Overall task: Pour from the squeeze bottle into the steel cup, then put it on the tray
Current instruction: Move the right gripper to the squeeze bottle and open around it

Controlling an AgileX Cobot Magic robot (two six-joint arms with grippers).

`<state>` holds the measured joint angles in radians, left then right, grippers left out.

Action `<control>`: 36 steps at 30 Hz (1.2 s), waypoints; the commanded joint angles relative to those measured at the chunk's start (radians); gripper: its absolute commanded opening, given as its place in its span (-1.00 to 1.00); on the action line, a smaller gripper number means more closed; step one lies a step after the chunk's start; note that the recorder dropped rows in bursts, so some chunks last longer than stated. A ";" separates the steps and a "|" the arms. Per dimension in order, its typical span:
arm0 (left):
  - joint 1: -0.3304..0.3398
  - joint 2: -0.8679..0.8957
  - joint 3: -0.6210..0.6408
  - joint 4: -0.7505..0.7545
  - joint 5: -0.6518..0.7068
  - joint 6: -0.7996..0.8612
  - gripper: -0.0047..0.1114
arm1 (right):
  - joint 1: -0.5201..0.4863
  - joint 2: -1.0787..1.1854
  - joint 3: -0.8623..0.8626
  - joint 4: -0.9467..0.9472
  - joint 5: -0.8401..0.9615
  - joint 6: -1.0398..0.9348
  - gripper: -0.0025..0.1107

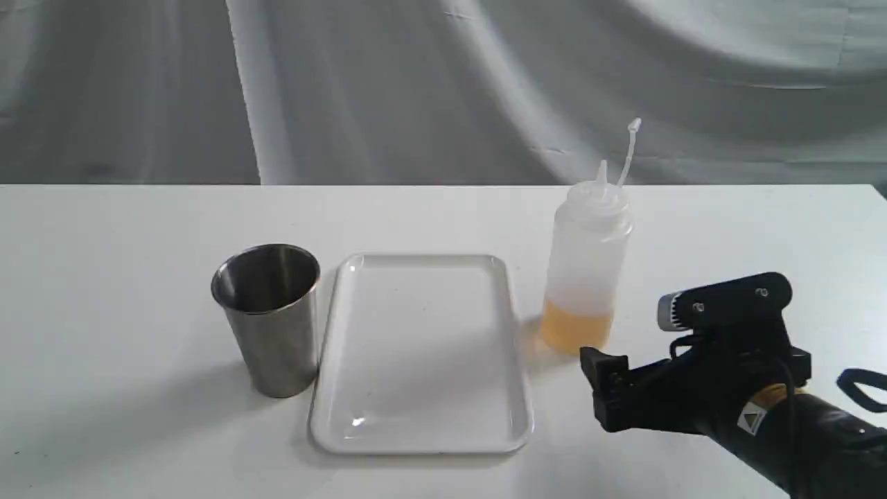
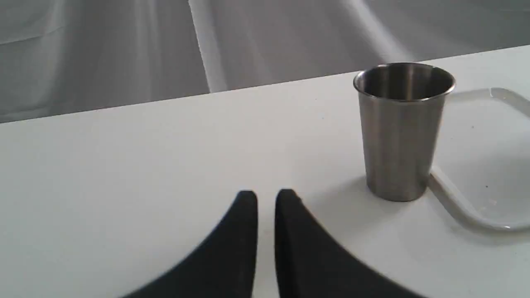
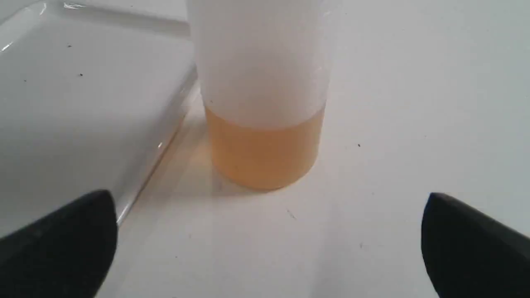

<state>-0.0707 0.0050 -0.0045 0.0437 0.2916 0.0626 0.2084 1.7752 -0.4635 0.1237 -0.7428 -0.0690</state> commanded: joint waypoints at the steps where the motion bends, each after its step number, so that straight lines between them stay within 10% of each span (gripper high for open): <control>1: -0.003 -0.005 0.004 0.001 -0.007 -0.002 -0.78 | 0.003 -0.002 -0.009 0.021 -0.014 0.003 0.80; 36: -0.003 -0.005 0.004 0.001 -0.007 -0.002 -0.78 | 0.001 0.288 -0.465 0.154 0.210 0.003 0.79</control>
<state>-0.0707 0.0050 -0.0045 0.0437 0.2916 0.0626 0.2084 2.0570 -0.9156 0.2751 -0.5265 -0.0652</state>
